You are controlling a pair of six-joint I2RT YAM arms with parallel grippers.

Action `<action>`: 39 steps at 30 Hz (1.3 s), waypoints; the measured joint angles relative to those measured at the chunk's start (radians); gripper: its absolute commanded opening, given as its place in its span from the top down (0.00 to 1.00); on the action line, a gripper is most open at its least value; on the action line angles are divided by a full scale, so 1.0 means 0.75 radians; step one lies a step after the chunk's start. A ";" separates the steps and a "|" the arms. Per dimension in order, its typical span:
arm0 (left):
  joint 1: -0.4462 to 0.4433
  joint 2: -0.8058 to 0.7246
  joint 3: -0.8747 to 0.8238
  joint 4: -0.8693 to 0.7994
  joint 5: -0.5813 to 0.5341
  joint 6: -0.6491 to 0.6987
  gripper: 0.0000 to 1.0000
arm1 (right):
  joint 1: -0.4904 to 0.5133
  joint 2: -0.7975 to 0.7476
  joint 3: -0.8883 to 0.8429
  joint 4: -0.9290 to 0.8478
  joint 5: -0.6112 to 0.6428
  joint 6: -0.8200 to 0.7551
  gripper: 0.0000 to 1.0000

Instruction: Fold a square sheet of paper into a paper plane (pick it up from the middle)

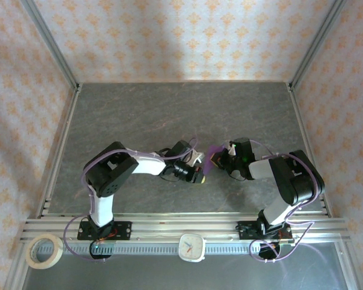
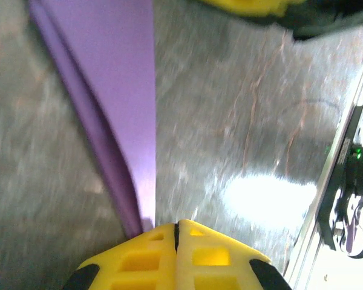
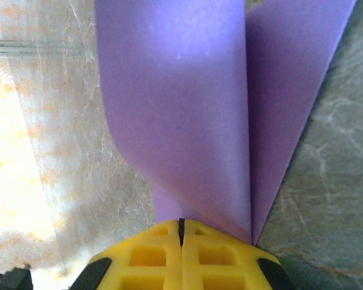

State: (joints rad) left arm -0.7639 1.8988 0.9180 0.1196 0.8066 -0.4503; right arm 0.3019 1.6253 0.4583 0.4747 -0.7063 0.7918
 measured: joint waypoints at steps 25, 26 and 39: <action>0.042 0.138 0.213 0.063 -0.056 -0.121 0.99 | 0.000 -0.001 0.000 0.001 -0.002 0.001 0.97; 0.042 0.149 0.213 0.056 -0.071 -0.120 1.00 | 0.000 -0.001 0.000 0.001 -0.003 0.001 0.97; 0.043 0.070 0.008 0.245 -0.119 -0.084 1.00 | 0.003 -0.187 0.108 -0.252 0.151 -0.053 0.95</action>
State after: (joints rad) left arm -0.7315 1.9514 0.9237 0.3035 0.7177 -0.5137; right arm 0.3038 1.4853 0.5396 0.2855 -0.5934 0.7517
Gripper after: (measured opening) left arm 0.053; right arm 0.059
